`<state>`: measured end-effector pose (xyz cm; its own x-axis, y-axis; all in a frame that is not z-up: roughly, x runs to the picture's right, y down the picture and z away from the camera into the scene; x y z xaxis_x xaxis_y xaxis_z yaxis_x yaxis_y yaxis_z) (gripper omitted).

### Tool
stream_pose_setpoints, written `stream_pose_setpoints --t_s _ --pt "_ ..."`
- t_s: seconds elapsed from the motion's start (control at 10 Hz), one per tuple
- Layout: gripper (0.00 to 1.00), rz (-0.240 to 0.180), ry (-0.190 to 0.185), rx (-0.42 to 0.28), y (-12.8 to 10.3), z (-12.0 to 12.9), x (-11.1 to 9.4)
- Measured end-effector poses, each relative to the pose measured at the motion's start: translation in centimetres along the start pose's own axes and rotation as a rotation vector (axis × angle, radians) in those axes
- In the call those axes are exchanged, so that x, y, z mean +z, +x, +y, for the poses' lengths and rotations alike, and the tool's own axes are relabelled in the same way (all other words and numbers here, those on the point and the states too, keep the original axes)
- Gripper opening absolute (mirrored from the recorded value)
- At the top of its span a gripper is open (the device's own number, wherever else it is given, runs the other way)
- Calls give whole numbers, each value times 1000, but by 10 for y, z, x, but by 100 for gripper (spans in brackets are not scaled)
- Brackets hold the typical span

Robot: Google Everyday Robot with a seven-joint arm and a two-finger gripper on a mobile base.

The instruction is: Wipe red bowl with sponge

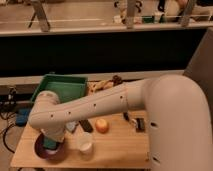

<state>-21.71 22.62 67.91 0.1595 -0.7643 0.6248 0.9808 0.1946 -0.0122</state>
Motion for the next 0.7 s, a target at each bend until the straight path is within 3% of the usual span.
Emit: stream_pose_setpoints --t_s 0.3,0.5,0.7 --pt "56 53 107 -16 8 -4 -3" --pt "75 66 161 -13 18 -8 -2" --pt "80 49 212 -9 26 -10 1"
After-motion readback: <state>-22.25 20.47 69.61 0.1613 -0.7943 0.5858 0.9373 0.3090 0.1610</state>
